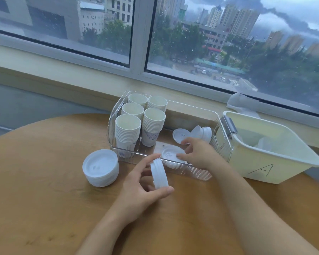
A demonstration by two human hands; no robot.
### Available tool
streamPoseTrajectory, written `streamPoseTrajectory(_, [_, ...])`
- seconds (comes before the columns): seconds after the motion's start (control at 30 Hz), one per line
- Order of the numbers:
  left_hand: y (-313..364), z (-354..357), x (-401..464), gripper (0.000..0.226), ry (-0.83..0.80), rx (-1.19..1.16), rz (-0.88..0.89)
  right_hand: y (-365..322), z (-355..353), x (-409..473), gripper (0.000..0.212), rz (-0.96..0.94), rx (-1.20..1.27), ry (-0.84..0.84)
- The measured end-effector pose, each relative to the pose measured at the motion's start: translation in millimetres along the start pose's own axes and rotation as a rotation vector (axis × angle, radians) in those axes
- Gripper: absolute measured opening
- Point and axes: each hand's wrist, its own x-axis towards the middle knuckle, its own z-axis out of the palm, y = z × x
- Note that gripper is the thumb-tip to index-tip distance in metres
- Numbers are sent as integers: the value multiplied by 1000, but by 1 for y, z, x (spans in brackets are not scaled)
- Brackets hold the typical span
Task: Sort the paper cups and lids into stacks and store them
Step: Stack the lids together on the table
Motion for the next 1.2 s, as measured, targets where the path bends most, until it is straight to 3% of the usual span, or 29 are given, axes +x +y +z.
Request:
streamPoseTrajectory(0.1, [0, 0, 1, 84, 4, -10, 1, 0, 13, 17, 46, 33, 48, -34])
streamPoseTrajectory(0.3, [-3, 1, 2, 84, -1, 7, 7, 1, 22, 33, 44, 45, 109, 148])
streamPoseTrajectory(0.4, [-4, 1, 3, 84, -3, 6, 16, -7, 18, 26, 74, -25, 55, 160])
streamPoseTrajectory(0.5, [-6, 2, 3, 84, -9, 14, 17, -11, 15, 25, 104, -66, -20, 9])
streamPoseTrajectory(0.6, [-7, 2, 4, 84, -6, 17, 13, -7, 17, 28, 113, -80, -88, -58])
streamPoseTrajectory(0.83, [-7, 2, 4, 85, -5, 23, 6, -1, 16, 26, 107, -98, -94, 10])
streamPoseTrajectory(1.2, [-8, 2, 4, 84, -12, 20, -6, 7, 10, 13, 69, -122, 148, 141])
